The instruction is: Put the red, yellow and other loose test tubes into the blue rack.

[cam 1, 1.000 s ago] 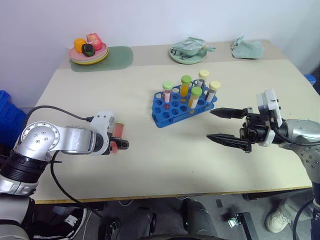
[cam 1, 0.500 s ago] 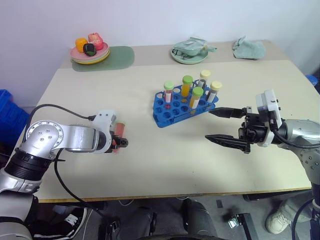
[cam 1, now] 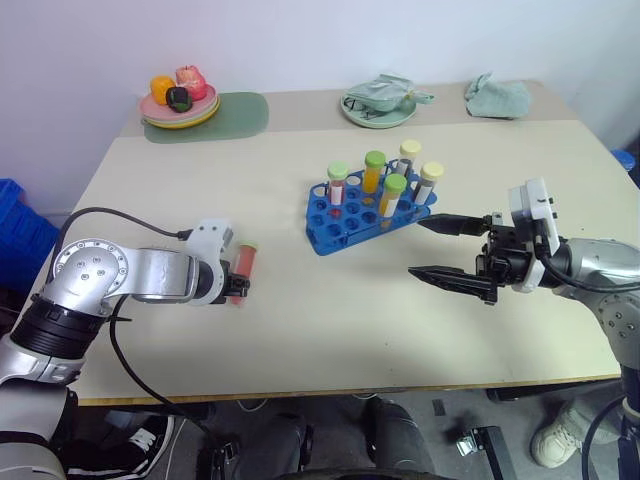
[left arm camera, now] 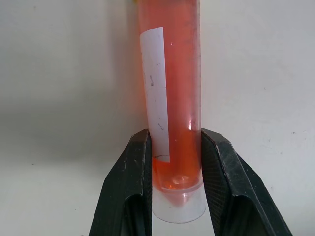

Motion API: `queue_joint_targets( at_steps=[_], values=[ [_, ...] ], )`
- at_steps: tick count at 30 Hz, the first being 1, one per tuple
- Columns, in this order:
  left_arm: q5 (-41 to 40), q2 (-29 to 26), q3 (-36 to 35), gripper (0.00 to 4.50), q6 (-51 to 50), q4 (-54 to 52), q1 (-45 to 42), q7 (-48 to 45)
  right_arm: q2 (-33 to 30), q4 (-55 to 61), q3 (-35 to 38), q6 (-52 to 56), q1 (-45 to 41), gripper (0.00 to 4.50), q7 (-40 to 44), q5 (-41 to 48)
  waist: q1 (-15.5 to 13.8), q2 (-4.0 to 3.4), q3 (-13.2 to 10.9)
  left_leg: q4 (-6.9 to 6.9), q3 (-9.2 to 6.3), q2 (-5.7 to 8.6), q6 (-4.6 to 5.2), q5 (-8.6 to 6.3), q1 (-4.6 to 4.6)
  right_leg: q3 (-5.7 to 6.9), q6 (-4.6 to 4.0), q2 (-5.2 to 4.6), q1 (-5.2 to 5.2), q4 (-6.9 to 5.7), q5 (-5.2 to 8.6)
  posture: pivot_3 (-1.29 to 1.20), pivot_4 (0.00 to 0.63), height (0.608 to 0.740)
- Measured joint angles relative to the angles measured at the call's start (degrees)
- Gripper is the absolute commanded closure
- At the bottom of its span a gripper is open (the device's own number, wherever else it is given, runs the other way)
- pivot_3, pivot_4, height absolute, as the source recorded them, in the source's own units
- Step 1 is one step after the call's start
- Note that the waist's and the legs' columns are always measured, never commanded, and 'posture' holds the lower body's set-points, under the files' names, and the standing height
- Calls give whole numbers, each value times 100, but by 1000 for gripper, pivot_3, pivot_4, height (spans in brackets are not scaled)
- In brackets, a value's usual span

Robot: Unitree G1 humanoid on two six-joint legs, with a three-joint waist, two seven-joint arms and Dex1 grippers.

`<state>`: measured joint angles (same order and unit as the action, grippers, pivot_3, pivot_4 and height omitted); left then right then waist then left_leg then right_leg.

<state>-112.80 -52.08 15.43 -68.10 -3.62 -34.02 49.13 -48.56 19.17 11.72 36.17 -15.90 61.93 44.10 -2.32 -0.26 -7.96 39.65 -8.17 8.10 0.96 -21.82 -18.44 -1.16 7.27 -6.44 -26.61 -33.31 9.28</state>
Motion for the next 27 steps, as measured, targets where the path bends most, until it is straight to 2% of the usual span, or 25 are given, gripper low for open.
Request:
queue_joint_targets(
  at_steps=[5,9,11,15,19,22,27],
  values=[
    [117,-1,-11,3724,-1,-54,-10,-58,12,0,-13,11,-28,0,-22,-1,0,0,0,0,0,0,0,0,0,0,0,0,0,0,0,0,150,740],
    [812,-25,-213,3724,75,-442,-3,-440,15,-2,-14,12,-28,0,-33,-2,2,2,-2,0,0,0,0,0,-1,0,0,0,0,1,0,0,150,740],
    [1525,-42,-464,3724,272,-922,120,-844,18,-1,-15,12,-30,0,-38,-1,1,2,-3,-2,2,0,0,0,-2,0,0,0,0,2,0,0,150,740],
    [3068,136,-1035,3724,1227,-1837,990,-2007,24,-4,-9,11,-14,0,-53,-3,13,0,-4,-21,12,-4,0,0,6,-1,-1,0,-1,11,0,0,150,740],
    [4889,567,-1090,3724,2546,-2482,1978,-3400,37,-27,-25,9,-34,0,-59,-5,-5,3,-6,-25,16,-5,-1,0,4,0,-1,-2,1,19,0,0,150,740],
    [6229,769,-1083,3724,3617,-2454,2409,-4287,39,-40,-32,8,-44,0,-55,-5,-11,2,-6,-25,17,-6,0,0,5,0,-1,-4,5,23,0,0,150,740],
    [7714,1759,-1028,3724,5680,-1715,2602,-5844,74,-44,-49,3,-119,0,-59,-8,-16,5,-7,-25,15,-6,1,1,4,5,-1,-5,8,27,-1,0,150,740]
  ],
)
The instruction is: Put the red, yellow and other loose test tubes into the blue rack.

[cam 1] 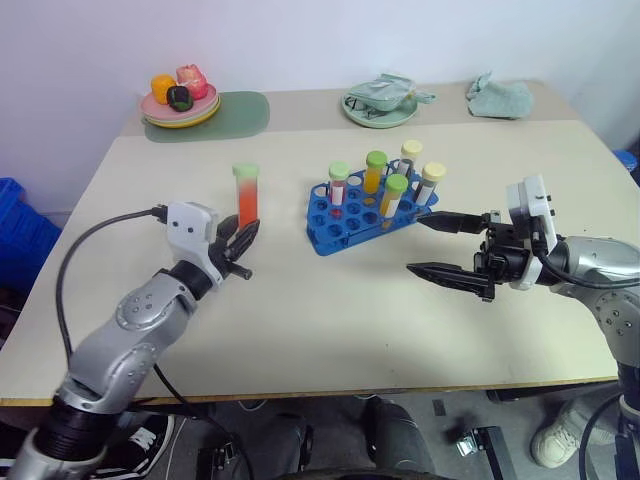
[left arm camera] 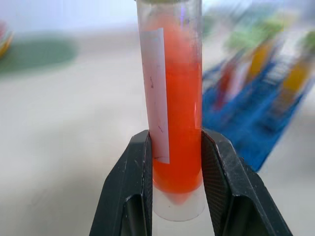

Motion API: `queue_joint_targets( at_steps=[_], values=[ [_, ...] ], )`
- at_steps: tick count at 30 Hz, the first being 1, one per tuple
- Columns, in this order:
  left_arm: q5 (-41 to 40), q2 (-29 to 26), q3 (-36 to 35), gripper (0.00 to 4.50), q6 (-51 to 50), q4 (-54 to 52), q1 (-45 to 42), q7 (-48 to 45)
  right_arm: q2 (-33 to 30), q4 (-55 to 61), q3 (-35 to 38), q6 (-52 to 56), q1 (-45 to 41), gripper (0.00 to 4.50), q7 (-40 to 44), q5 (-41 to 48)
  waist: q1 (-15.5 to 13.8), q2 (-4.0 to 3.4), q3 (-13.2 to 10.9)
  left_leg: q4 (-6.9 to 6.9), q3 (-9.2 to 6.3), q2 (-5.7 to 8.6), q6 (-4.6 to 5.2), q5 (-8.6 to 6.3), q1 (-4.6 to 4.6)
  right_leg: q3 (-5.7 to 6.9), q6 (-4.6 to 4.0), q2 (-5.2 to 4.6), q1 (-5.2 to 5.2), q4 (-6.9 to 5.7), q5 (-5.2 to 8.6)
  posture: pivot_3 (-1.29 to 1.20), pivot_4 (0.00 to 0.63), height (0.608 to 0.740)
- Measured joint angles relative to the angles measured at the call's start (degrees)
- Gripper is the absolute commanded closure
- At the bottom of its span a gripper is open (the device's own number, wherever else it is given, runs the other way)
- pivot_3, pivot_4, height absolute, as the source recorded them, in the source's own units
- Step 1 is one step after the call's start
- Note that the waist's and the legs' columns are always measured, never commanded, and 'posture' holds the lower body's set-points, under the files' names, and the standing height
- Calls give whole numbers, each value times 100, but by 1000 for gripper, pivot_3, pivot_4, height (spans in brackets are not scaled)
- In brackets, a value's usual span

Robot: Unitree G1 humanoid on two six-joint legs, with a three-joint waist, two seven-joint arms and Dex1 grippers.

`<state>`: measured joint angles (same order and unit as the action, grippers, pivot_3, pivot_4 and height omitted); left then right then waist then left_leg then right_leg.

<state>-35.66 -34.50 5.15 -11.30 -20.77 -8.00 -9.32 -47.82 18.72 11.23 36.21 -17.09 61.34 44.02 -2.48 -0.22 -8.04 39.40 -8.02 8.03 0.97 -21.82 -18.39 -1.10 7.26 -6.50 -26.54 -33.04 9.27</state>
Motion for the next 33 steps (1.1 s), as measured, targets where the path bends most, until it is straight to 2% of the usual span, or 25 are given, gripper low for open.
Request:
queue_joint_targets(
  at_steps=[2,8,18,24,33],
  values=[
    [387,260,47,3724,563,306,-111,-471,5,-3,-3,0,-1,0,-7,0,2,0,0,0,1,0,1,0,0,0,0,-2,0,1,0,0,150,740],
    [1408,1513,340,3724,2132,2038,-1056,-1445,13,-45,-22,-2,-74,0,-14,-3,-6,3,-1,12,-3,1,3,0,-5,9,1,-4,4,1,-1,0,150,740],
    [2220,3041,545,3724,3877,4461,-2404,-2297,6,-52,-12,-2,-61,0,-41,-2,6,6,-2,27,-2,1,10,-4,-10,10,3,-3,4,0,-2,0,150,740],
    [2558,3295,402,3724,4797,5864,-2857,-2274,6,-50,26,-3,-18,0,-78,-1,4,8,-4,31,-3,1,12,-5,-12,10,3,-3,4,-1,-2,0,150,740],
    [2618,3496,117,3724,5317,6744,-2991,-2408,3,-39,96,-2,66,0,-130,0,-3,8,-4,40,-6,2,16,-8,-17,13,4,-3,4,-1,-3,0,150,740]
  ],
)
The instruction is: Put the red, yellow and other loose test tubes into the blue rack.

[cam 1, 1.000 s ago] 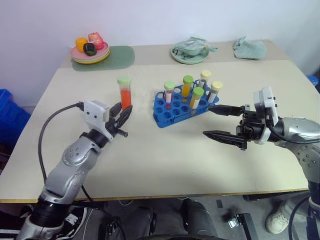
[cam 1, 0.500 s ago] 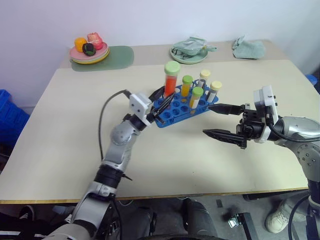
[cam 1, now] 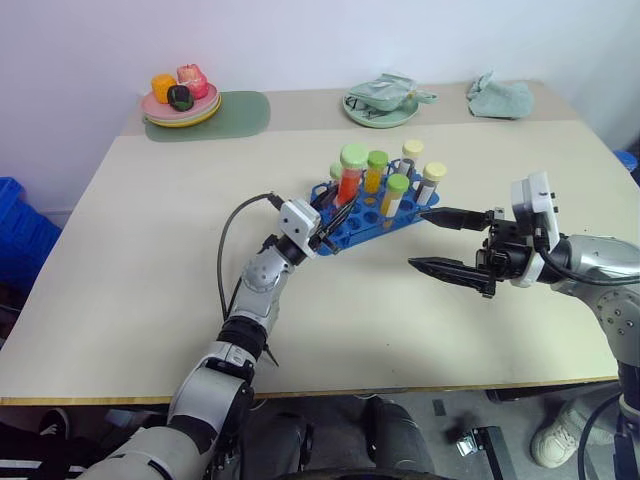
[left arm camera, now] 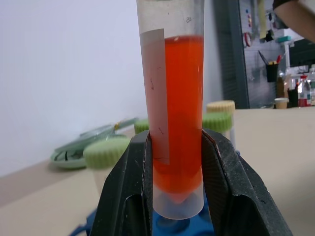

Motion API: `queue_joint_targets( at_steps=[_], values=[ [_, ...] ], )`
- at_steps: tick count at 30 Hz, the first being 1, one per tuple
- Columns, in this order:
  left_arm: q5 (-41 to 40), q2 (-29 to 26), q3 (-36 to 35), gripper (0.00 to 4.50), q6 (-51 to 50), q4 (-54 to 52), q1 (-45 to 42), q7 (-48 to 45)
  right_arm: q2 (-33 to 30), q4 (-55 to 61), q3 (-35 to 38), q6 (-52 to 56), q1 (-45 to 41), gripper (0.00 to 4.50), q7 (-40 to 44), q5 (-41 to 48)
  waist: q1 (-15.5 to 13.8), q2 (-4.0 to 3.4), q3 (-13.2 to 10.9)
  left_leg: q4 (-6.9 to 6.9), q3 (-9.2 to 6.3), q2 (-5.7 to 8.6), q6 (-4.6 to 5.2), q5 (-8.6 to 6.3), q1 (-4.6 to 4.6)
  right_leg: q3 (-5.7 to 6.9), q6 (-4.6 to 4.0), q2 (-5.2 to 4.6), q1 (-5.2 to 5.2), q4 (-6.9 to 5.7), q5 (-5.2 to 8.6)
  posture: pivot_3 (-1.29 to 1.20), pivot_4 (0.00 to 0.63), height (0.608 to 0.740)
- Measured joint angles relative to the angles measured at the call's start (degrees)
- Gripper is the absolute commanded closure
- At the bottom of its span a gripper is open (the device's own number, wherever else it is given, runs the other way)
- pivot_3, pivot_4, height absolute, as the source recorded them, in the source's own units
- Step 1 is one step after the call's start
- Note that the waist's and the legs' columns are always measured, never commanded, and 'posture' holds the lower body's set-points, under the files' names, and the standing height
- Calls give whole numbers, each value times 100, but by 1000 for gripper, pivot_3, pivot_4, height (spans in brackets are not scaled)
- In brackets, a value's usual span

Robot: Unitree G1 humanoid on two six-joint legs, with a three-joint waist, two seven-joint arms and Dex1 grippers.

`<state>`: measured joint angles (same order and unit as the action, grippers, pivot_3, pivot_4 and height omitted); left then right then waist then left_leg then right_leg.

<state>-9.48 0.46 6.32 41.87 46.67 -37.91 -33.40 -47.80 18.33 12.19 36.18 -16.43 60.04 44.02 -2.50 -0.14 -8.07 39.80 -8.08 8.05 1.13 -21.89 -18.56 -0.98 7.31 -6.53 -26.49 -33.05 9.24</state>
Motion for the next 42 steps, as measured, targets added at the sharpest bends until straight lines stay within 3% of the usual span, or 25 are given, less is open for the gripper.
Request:
queue_joint_targets(
  at_steps=[16,42],
  values=[
    [43,215,-347,3724,-5,857,-248,-8,0,2,0,0,-3,0,-78,1,0,1,-1,6,-2,0,2,-1,-3,1,1,1,0,-2,0,0,150,740],
    [200,365,-383,3724,-187,977,-336,-148,0,2,0,-1,-5,0,-174,0,-2,1,-1,11,-2,1,3,-2,-3,2,3,0,2,-3,-1,0,150,740]
  ],
)
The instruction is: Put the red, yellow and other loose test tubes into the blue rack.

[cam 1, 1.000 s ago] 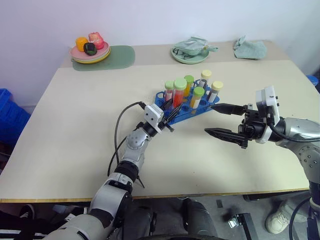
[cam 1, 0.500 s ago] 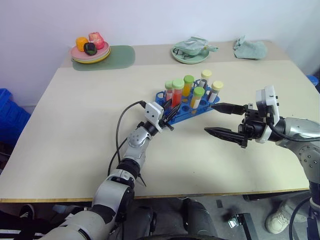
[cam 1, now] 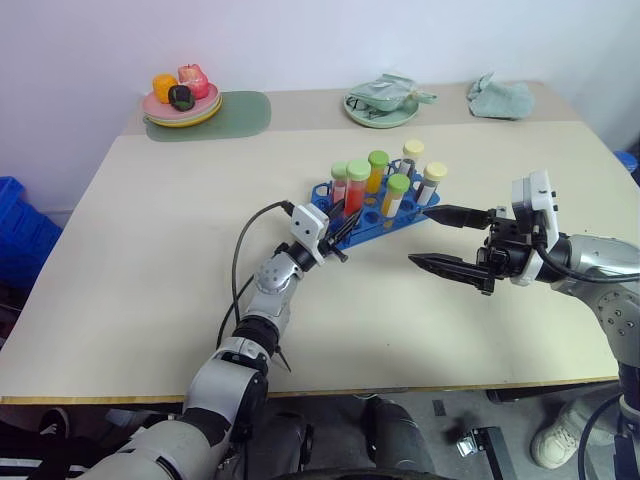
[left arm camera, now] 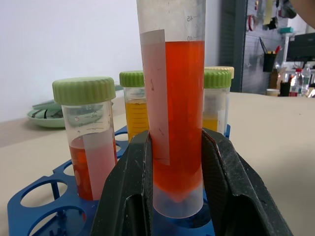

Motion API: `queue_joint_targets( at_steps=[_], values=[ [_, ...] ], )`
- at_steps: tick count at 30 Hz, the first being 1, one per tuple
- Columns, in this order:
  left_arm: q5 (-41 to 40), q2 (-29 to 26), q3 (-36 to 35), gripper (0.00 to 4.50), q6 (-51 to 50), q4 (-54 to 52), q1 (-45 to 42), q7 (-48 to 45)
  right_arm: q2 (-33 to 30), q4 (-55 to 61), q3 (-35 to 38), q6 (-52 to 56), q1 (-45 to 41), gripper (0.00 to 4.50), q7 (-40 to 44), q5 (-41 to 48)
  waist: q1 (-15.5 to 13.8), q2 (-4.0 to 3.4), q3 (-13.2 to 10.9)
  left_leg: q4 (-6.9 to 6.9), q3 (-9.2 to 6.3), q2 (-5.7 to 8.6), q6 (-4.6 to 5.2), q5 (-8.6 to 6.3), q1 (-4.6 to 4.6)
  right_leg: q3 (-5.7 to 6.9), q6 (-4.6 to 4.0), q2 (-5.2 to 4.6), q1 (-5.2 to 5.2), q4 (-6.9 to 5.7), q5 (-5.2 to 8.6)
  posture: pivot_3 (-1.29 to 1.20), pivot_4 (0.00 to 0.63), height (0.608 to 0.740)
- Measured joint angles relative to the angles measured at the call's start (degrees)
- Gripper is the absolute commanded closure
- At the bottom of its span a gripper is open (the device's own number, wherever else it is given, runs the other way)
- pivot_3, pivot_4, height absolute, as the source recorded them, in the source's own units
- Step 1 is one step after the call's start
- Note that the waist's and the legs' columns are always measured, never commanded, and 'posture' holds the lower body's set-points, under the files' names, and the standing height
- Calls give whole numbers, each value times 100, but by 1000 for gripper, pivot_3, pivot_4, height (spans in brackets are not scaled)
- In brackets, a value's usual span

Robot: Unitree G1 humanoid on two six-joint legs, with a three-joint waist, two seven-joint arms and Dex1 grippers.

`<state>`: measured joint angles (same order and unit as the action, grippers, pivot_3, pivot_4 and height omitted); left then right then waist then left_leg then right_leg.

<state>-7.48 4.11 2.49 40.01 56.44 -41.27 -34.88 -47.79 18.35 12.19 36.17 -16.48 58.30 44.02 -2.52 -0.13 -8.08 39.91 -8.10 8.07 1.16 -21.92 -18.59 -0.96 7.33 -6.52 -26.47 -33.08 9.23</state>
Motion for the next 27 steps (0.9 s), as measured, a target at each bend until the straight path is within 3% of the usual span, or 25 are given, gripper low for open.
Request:
queue_joint_targets(
  at_steps=[27],
  values=[
    [355,-74,97,3724,80,-145,128,250,0,0,0,-41,0,0,-8,-10,5,0,0,3,0,0,0,0,2,0,1,0,2,-2,-1,0,150,740]
  ],
)
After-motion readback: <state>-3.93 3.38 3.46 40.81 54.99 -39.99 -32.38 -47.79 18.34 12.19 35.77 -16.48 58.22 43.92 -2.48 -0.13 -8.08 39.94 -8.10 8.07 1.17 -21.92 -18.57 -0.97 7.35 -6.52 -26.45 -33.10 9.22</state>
